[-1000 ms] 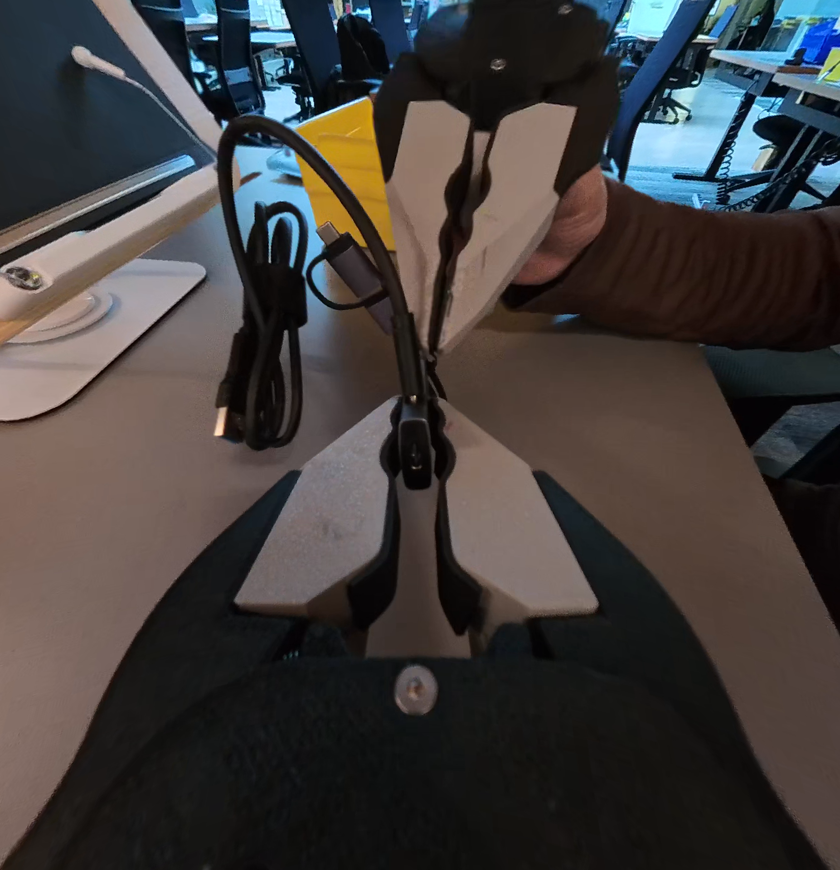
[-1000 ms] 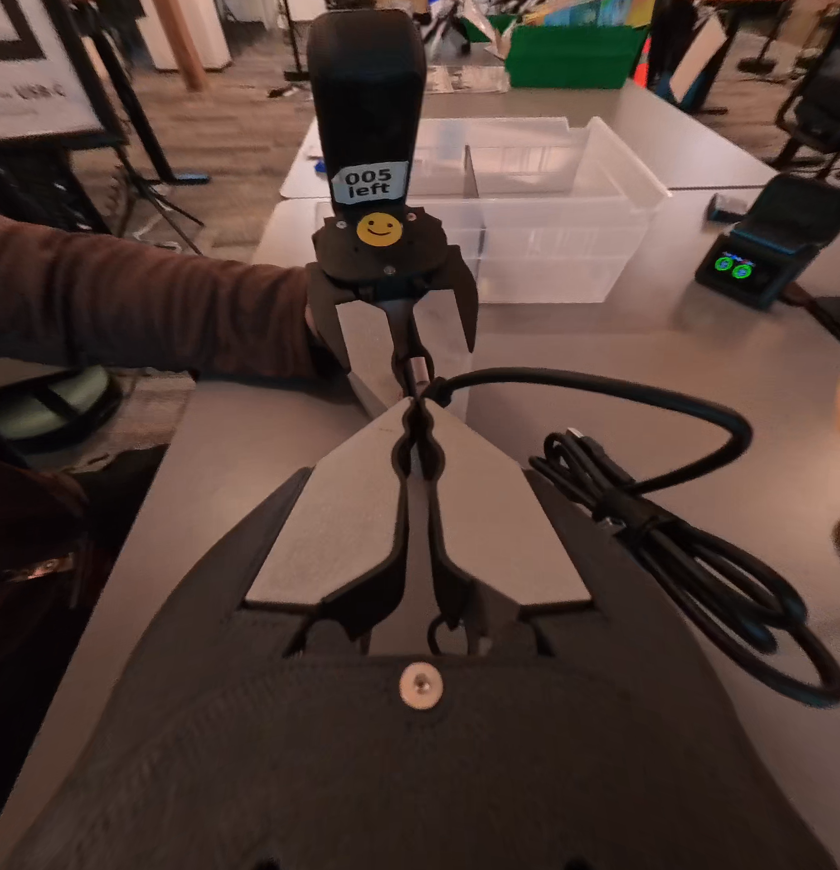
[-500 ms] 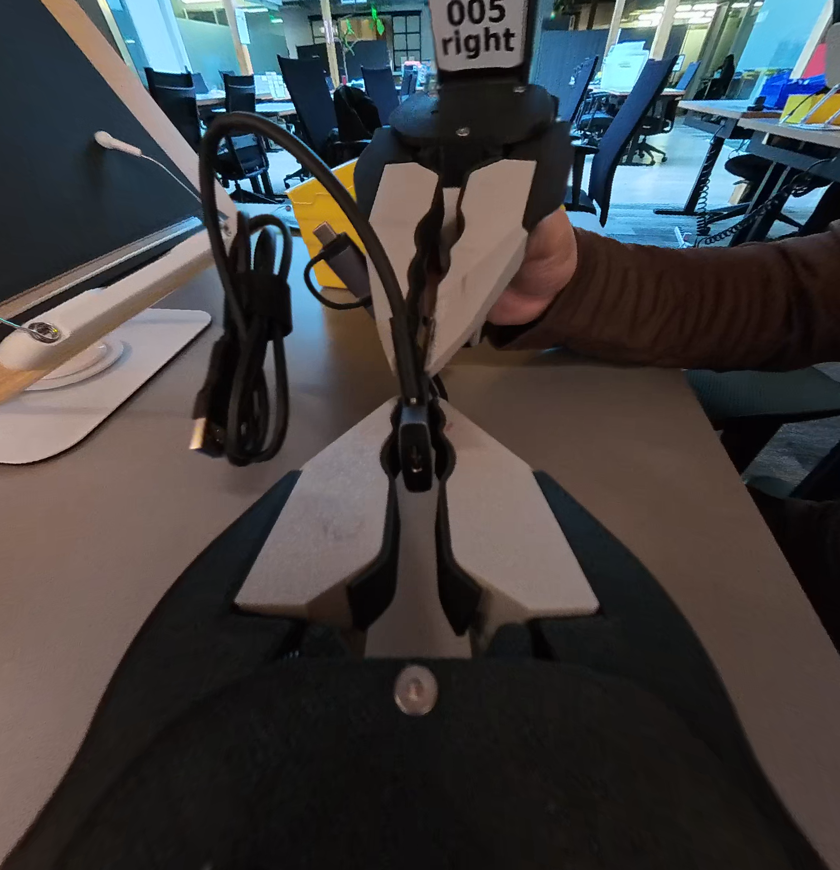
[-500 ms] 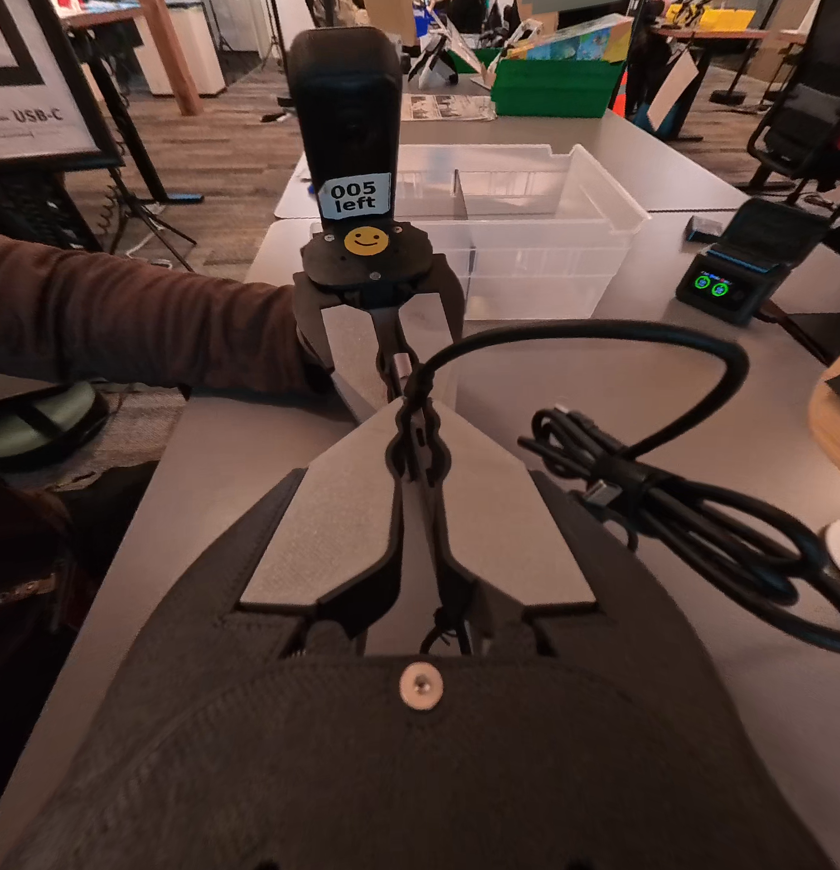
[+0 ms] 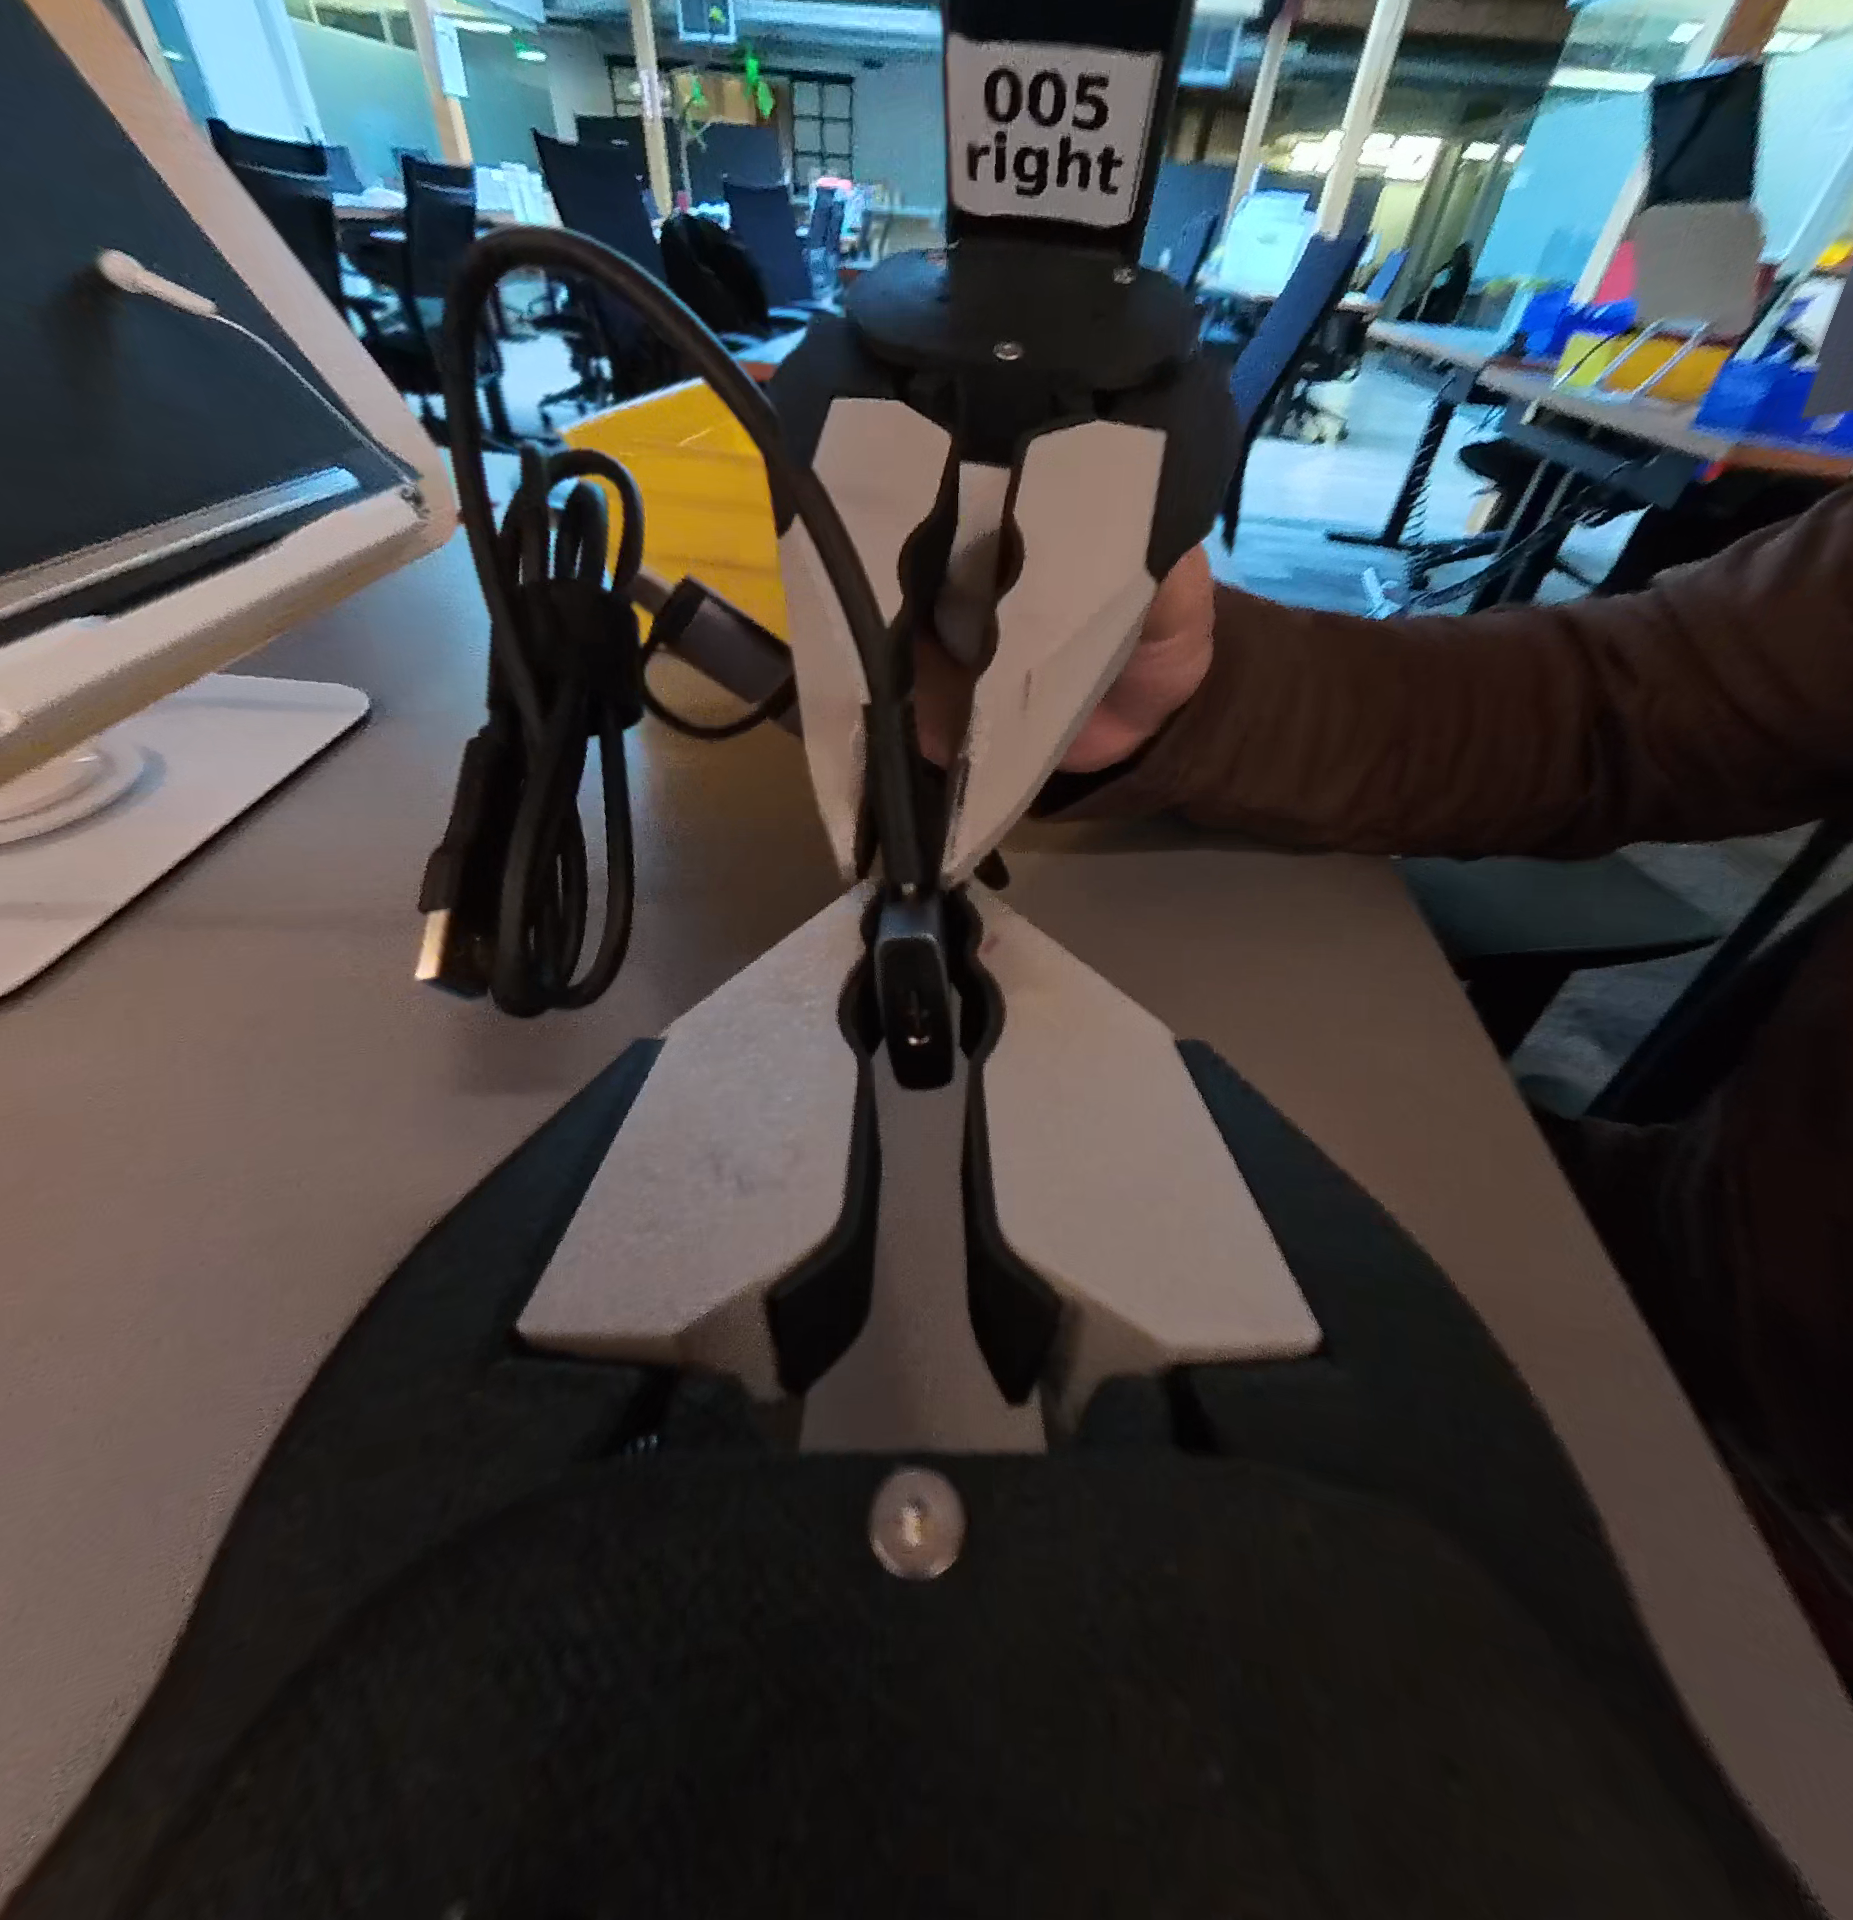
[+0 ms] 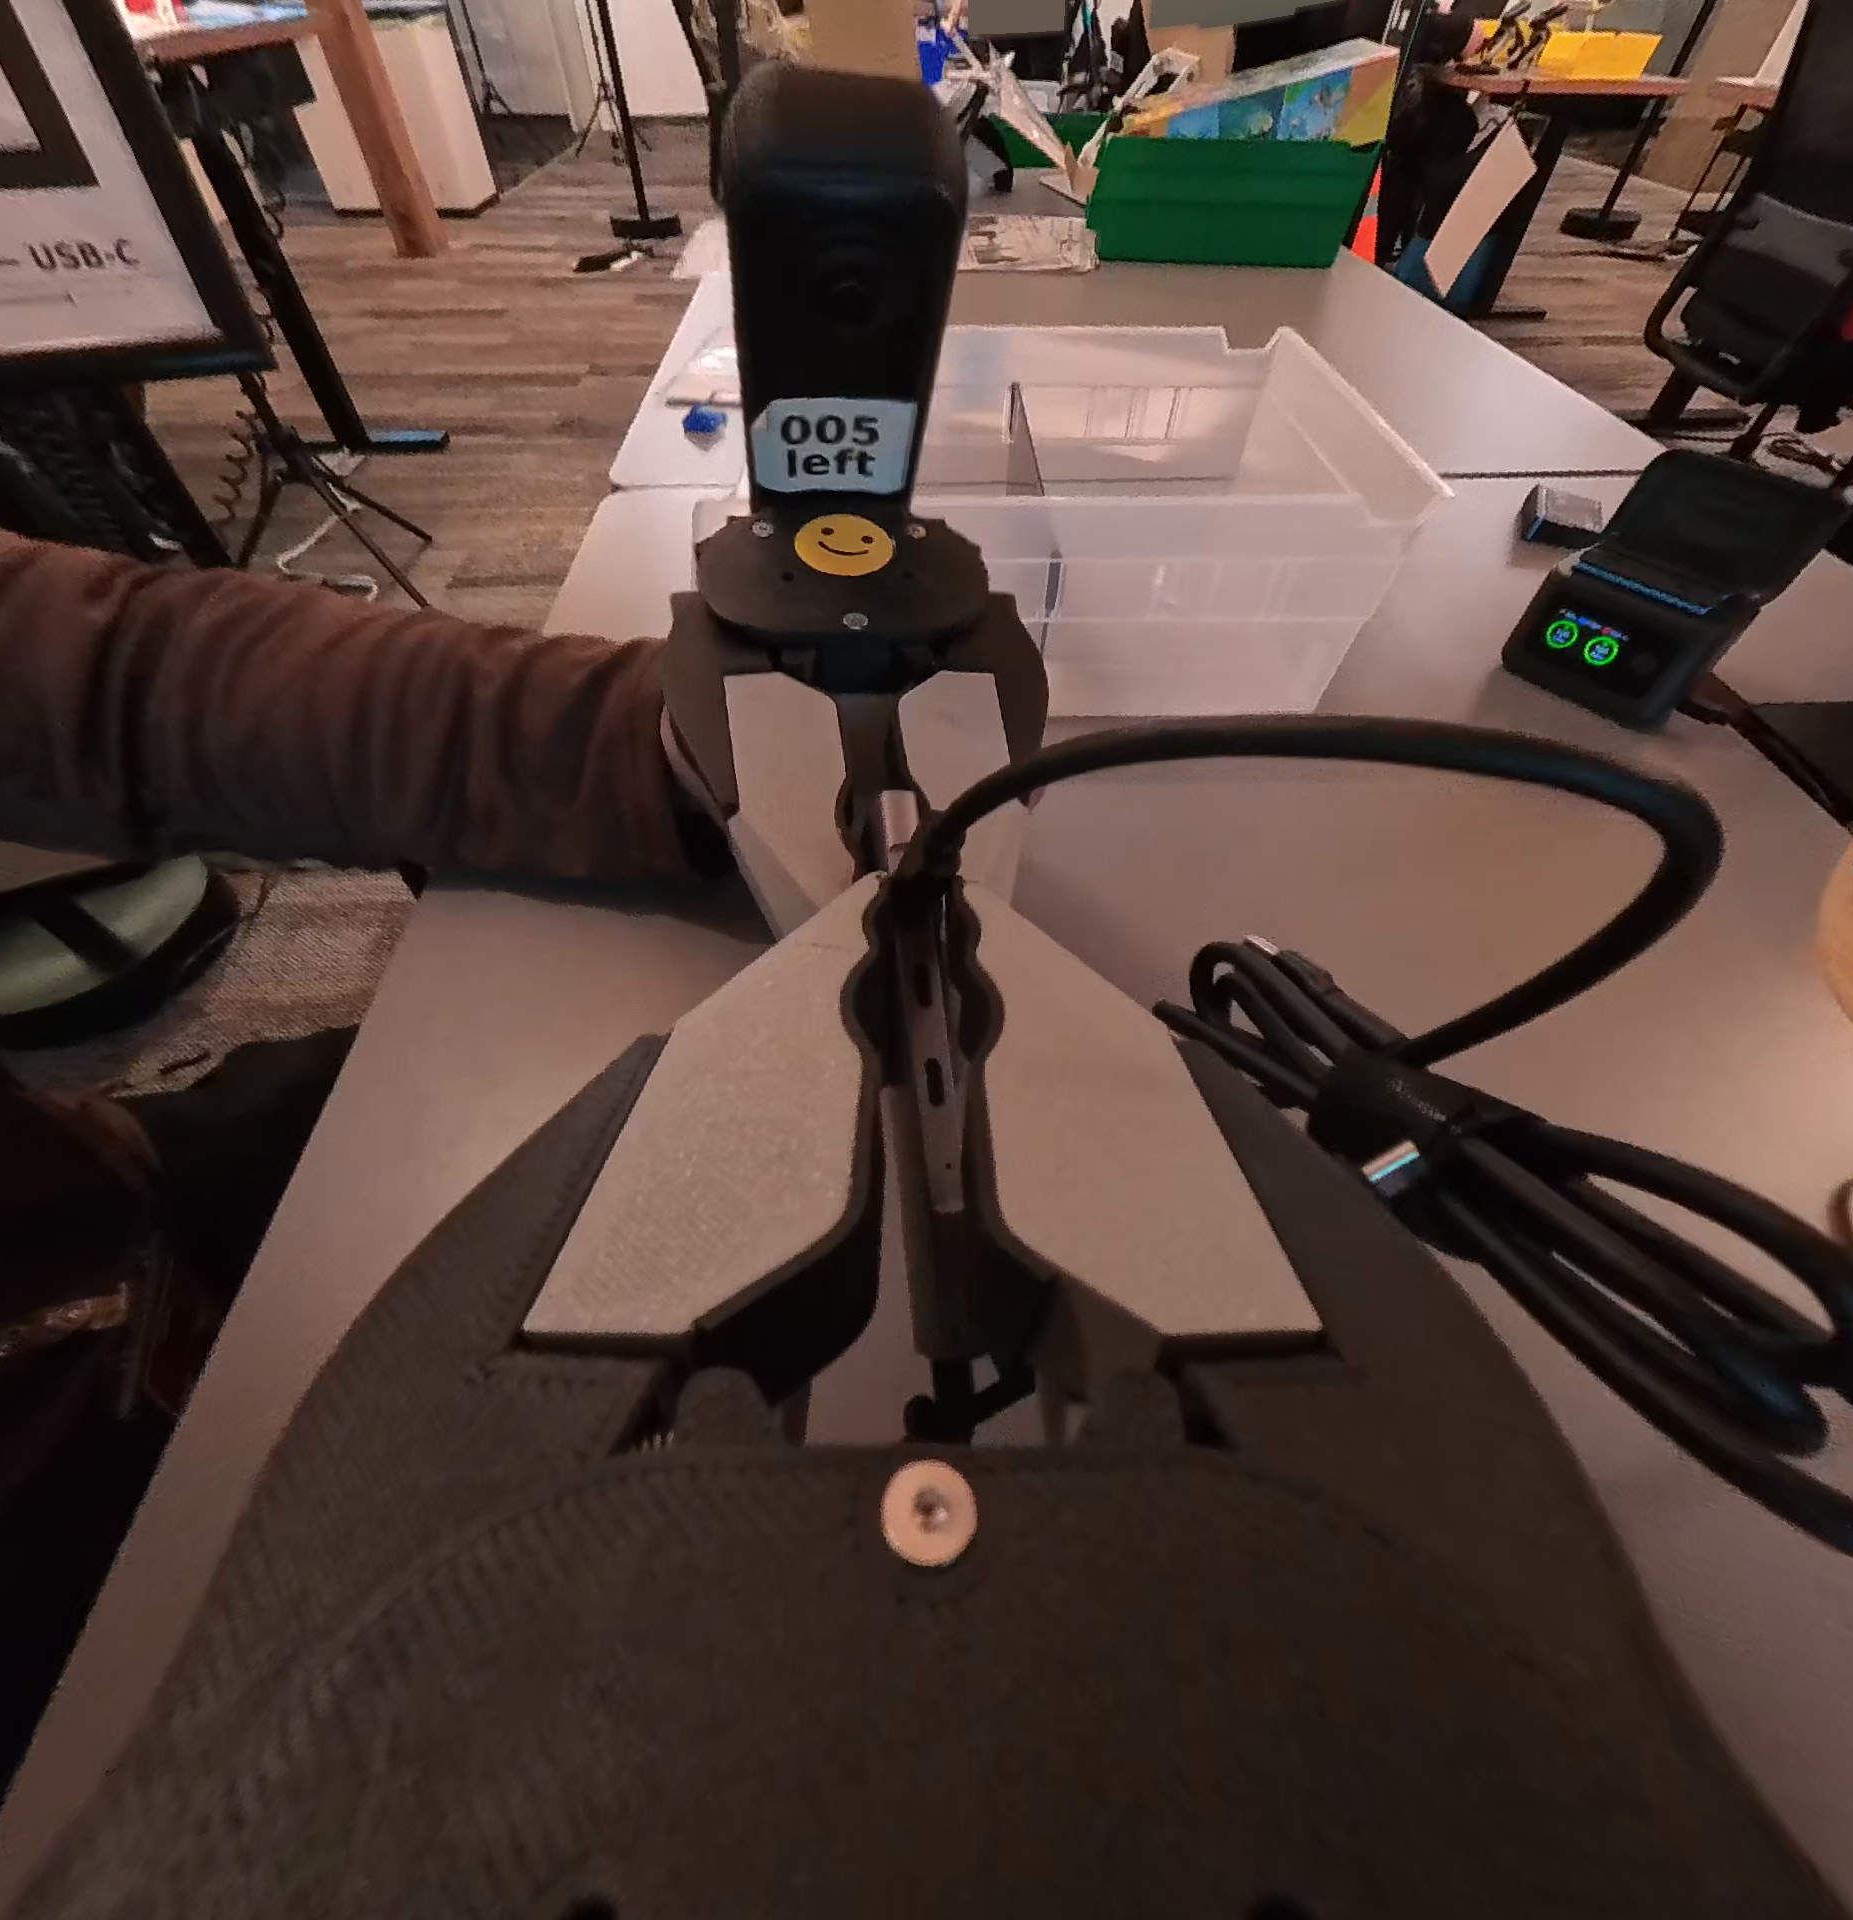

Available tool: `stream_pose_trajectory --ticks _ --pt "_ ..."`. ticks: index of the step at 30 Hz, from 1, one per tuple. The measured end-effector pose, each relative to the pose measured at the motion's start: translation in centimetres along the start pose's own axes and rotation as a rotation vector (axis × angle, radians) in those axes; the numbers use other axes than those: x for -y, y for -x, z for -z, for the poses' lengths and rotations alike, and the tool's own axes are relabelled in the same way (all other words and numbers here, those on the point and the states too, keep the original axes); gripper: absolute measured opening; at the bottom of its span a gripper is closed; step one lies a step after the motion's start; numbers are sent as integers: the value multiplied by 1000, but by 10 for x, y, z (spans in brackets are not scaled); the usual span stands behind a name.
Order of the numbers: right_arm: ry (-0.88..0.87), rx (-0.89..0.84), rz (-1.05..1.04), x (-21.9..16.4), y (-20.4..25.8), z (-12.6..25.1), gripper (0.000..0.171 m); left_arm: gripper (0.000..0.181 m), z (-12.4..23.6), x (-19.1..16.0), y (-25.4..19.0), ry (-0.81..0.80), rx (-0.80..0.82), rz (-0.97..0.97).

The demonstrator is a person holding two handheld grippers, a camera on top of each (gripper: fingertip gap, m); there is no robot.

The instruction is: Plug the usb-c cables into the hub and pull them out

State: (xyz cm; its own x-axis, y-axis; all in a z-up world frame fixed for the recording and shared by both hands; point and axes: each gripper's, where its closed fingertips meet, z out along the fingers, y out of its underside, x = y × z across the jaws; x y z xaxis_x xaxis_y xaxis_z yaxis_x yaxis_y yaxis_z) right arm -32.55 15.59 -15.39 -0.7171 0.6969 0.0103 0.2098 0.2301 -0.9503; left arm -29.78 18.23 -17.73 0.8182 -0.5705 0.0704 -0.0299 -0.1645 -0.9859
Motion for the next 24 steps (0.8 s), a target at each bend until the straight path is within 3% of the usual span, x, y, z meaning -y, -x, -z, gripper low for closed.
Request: stream_pose_trajectory --ticks 3,9,19,24 --pt "-15 10 -50 2 -3 1 5 14 1 5 0 -25 -4 17" --pt "-7 -22 -46 1 -6 0 4 7 2 -1 17 40 198 -112" --pt "-411 67 -398 42 -22 18 3 7 15 37 18 -209 182 27" --pt "-449 69 -421 46 -23 18 3 7 17 41 18 -232 167 45"
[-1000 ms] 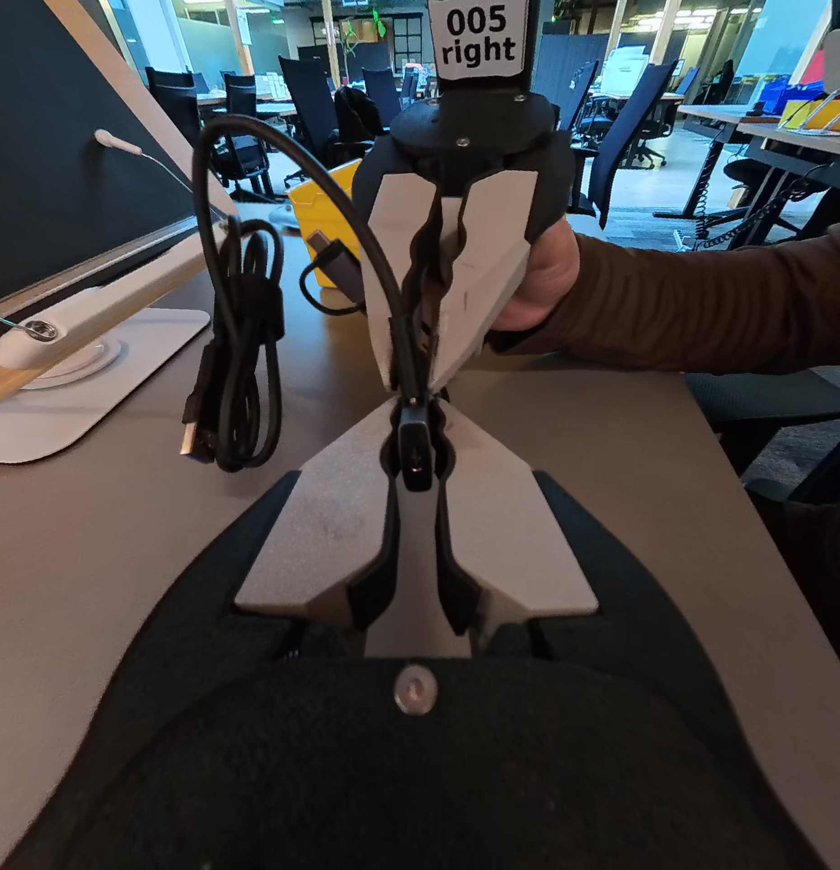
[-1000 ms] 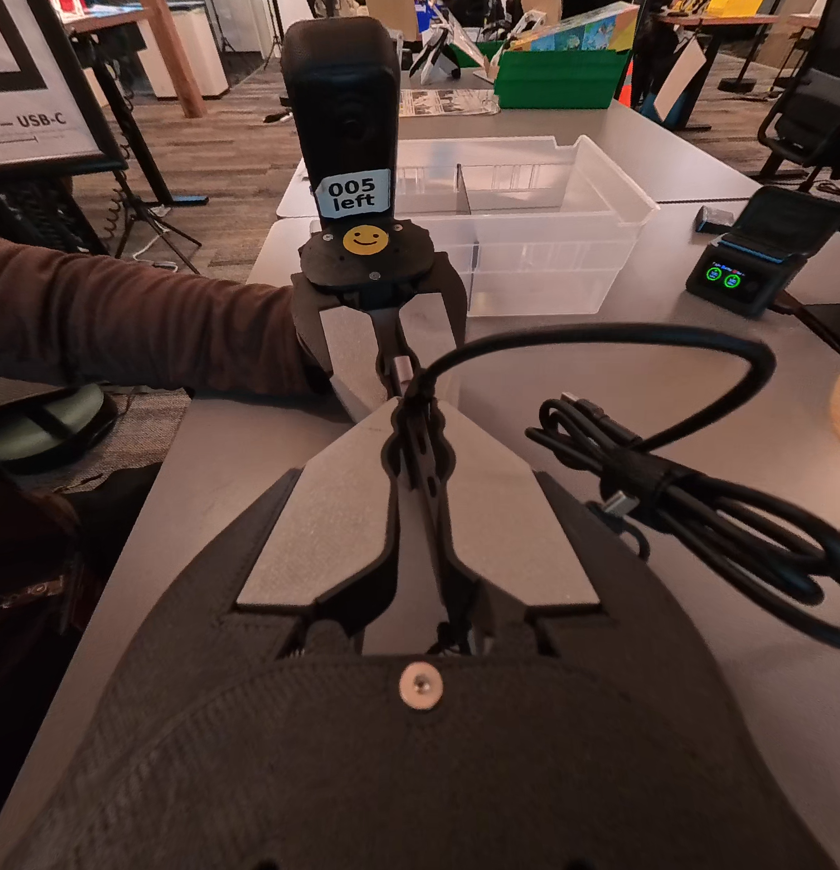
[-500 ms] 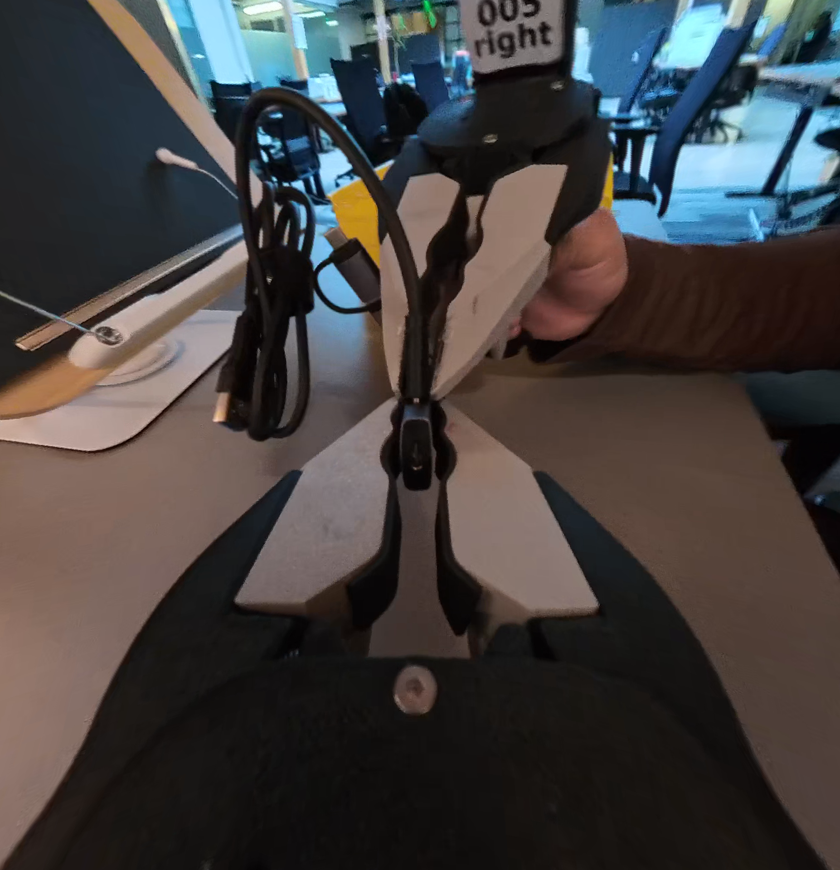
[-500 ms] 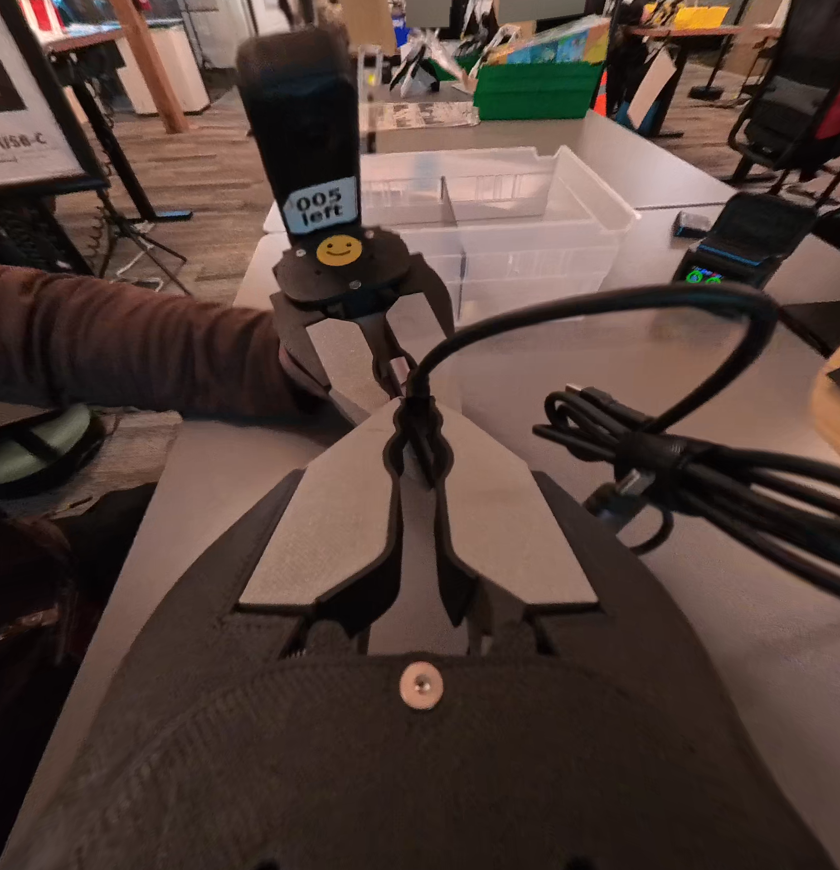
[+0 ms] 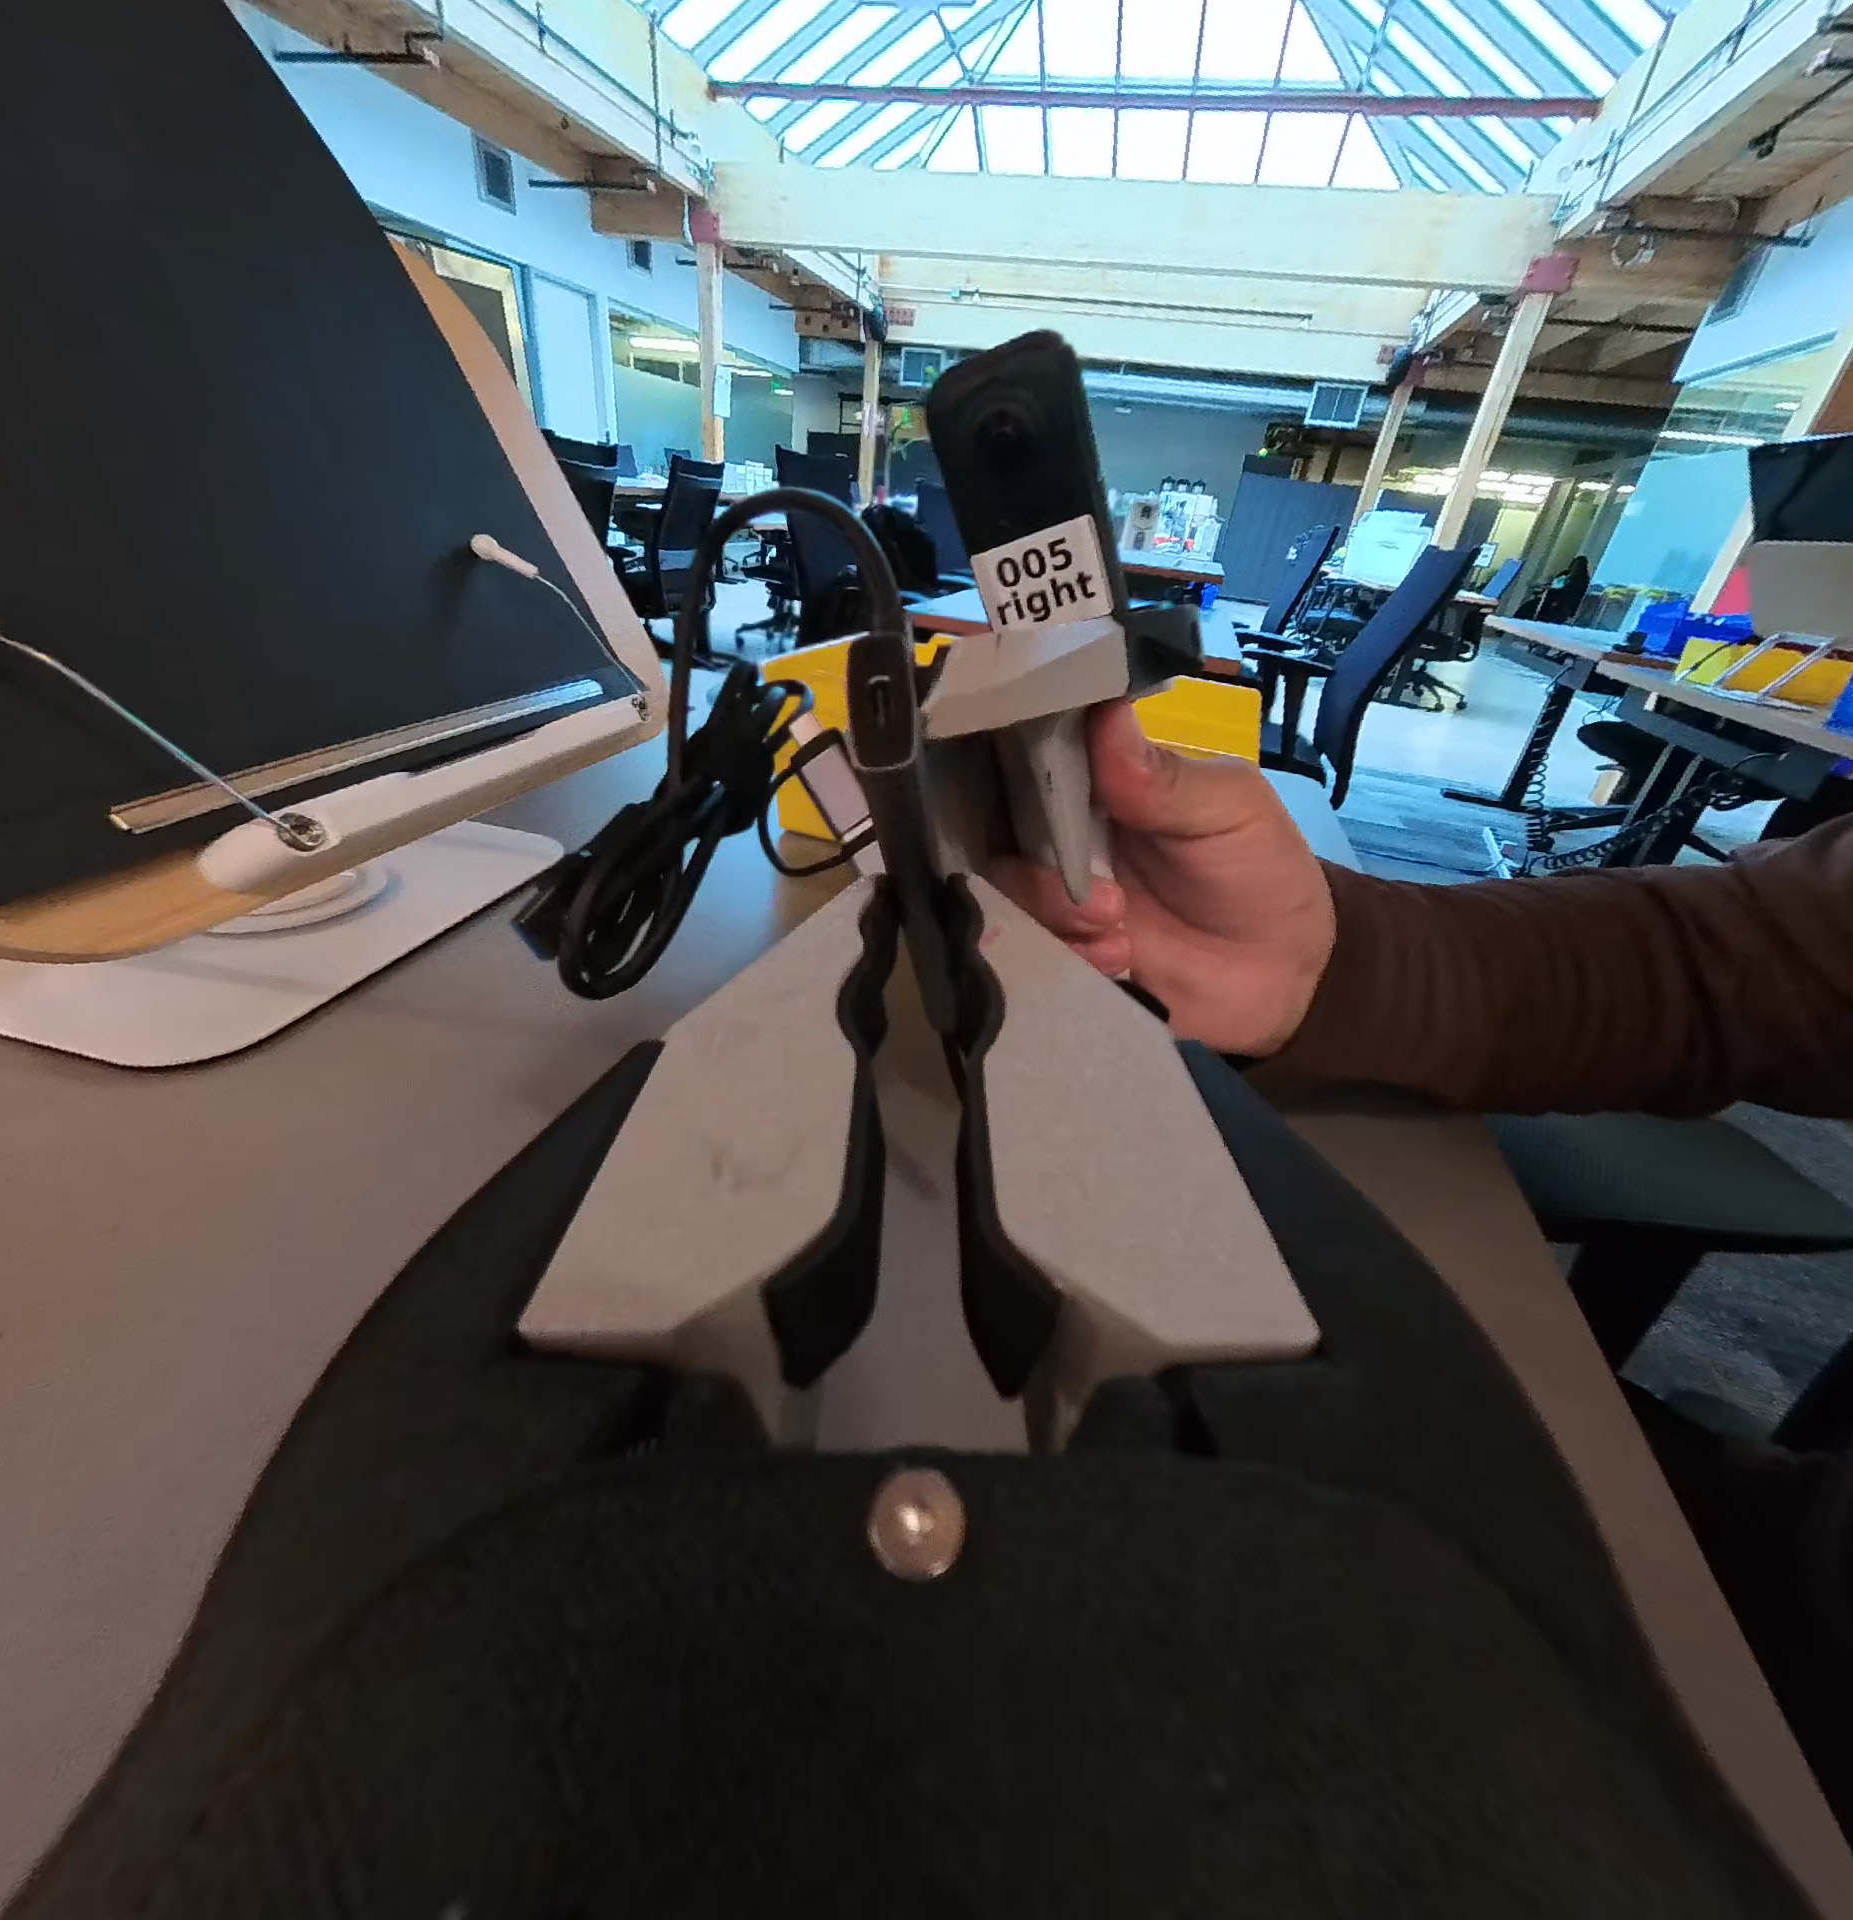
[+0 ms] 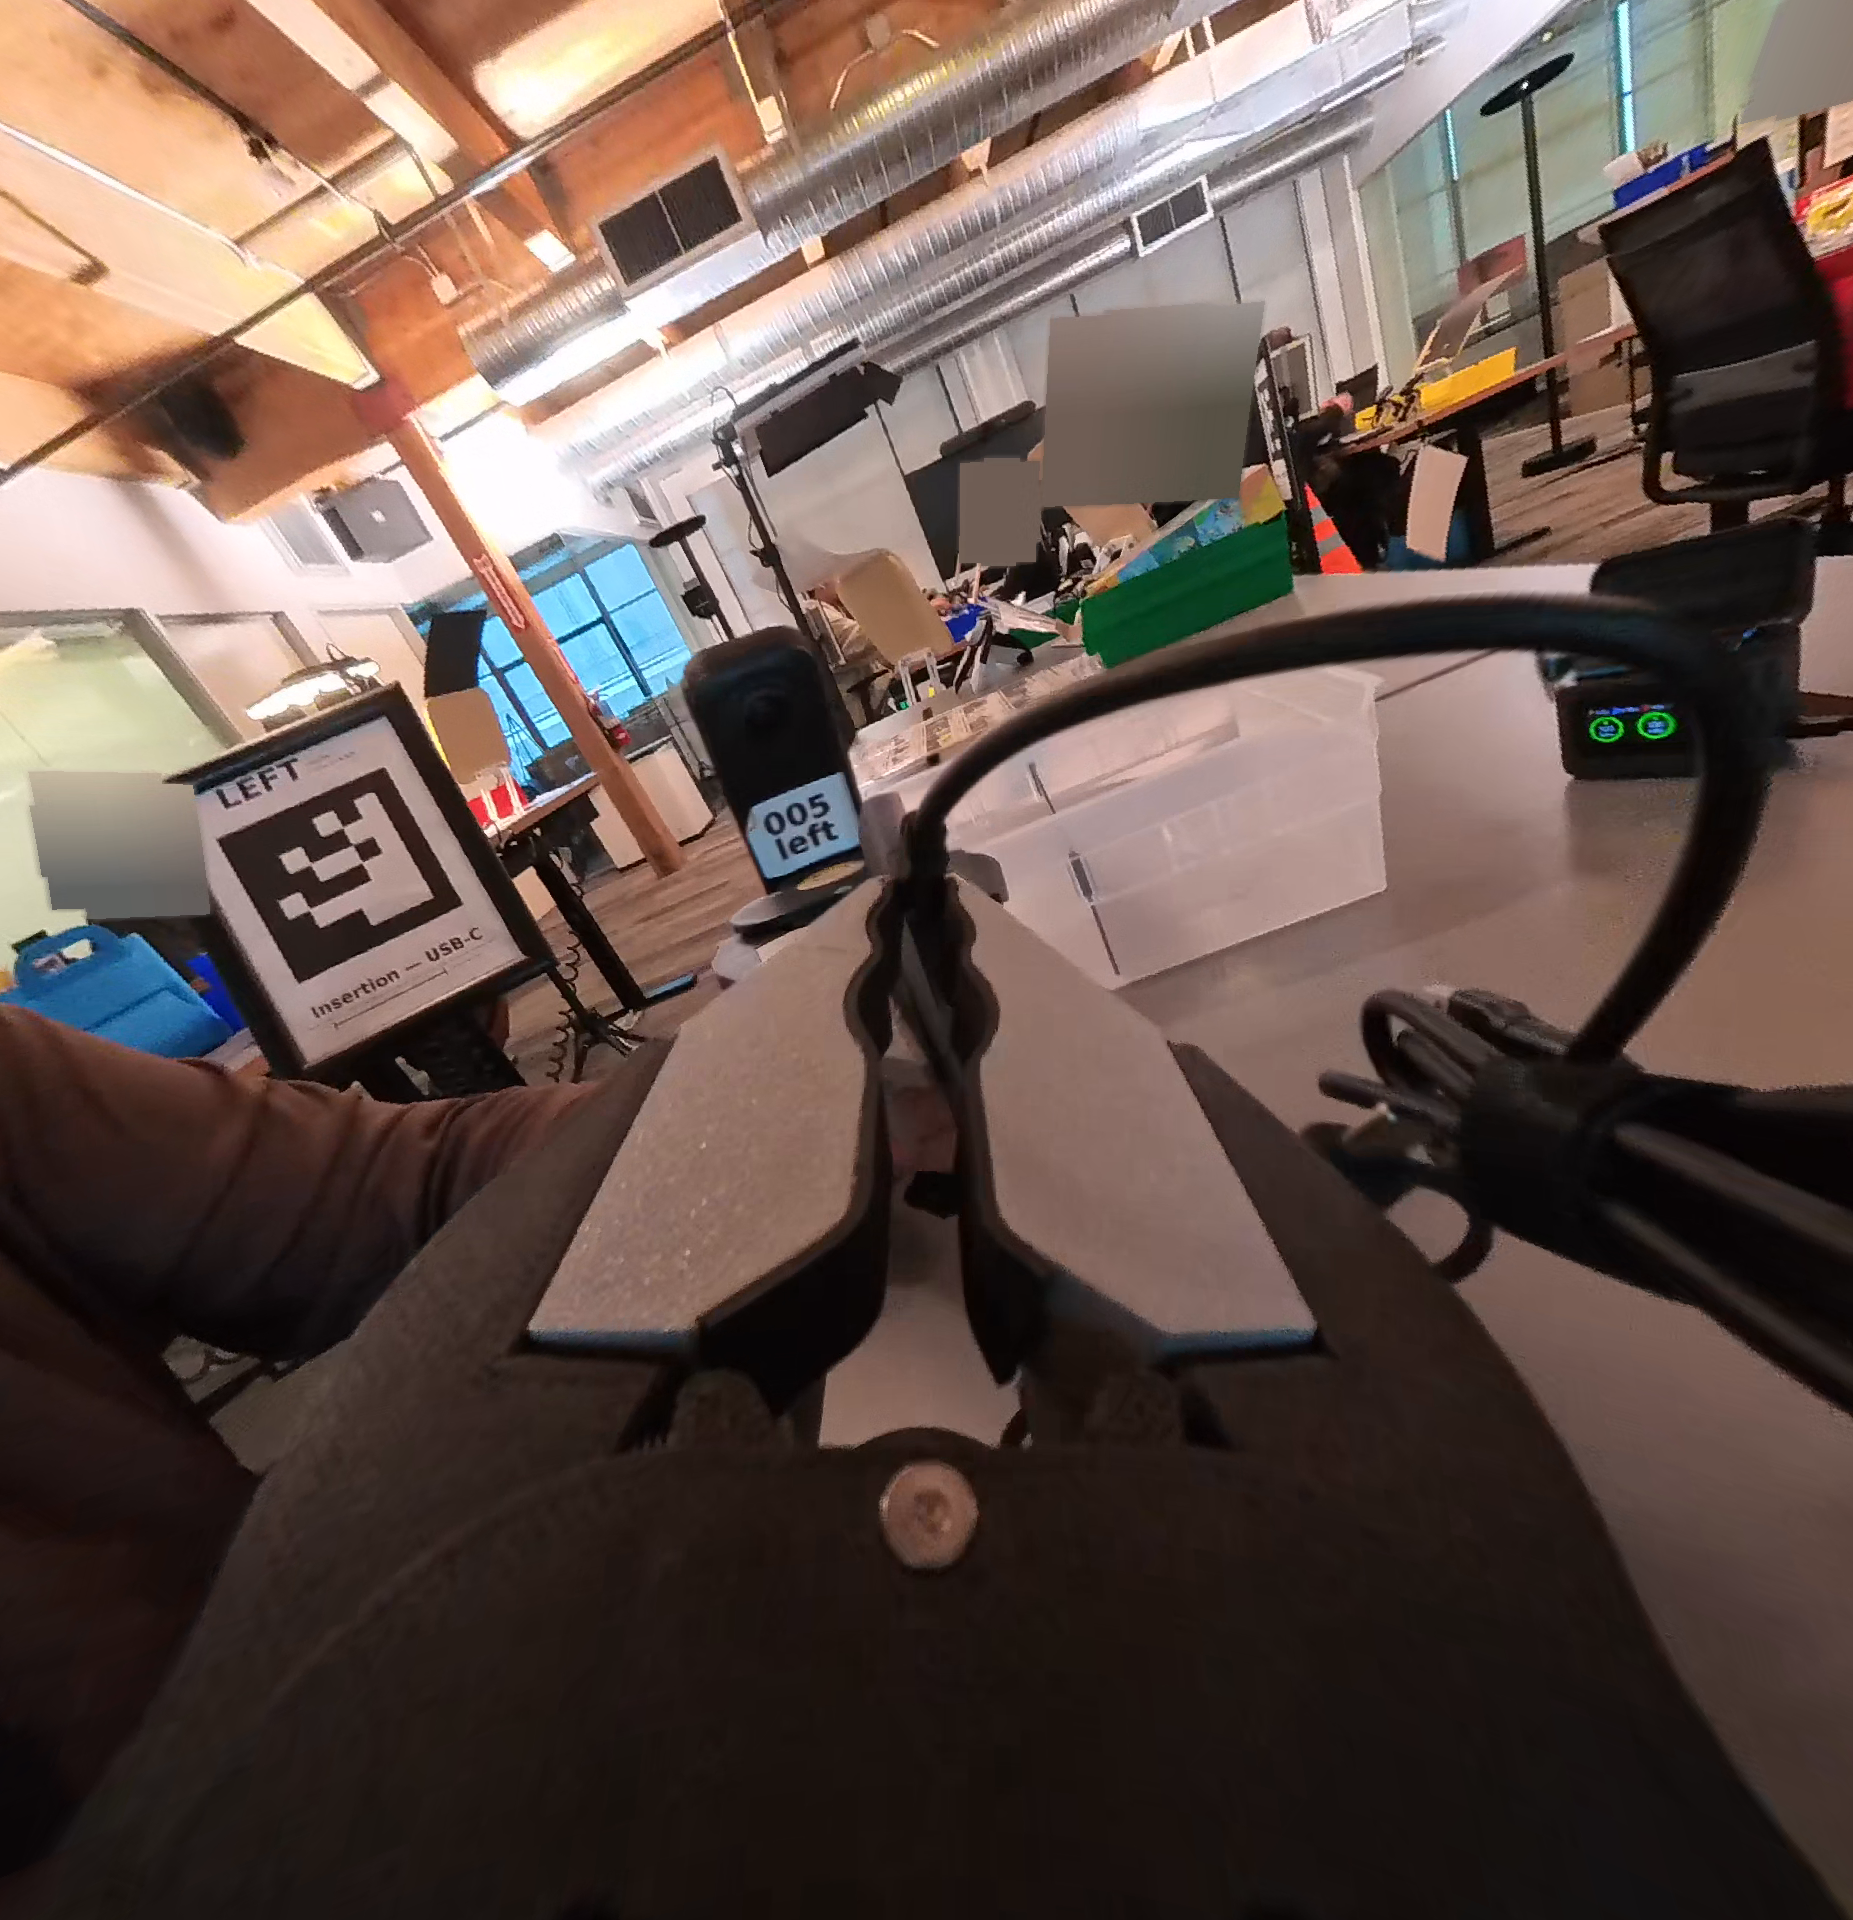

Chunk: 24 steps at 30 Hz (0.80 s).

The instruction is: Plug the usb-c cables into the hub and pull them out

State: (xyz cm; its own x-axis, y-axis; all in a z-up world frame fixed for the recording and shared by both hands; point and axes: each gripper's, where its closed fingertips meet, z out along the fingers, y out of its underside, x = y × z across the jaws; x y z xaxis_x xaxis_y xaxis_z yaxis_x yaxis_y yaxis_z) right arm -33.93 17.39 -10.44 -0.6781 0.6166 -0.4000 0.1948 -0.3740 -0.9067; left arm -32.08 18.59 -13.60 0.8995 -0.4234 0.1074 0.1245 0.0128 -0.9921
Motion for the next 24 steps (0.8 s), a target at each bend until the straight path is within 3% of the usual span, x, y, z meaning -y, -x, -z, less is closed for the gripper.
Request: stream_pose_trajectory --ticks 13,16,21,24 --pt "33 78 76 -1 13 2 4 7 1 15 -13 -80 -118 57" --pt "65 95 83 -8 15 -2 3 7 1 13 -15 -62 -104 -3" --pt "254 -15 209 -22 2 7 6 6 9 6 9 57 123 -197" --pt "388 -207 434 -23 -17 26 16 7 19 -14 32 247 287 -403"
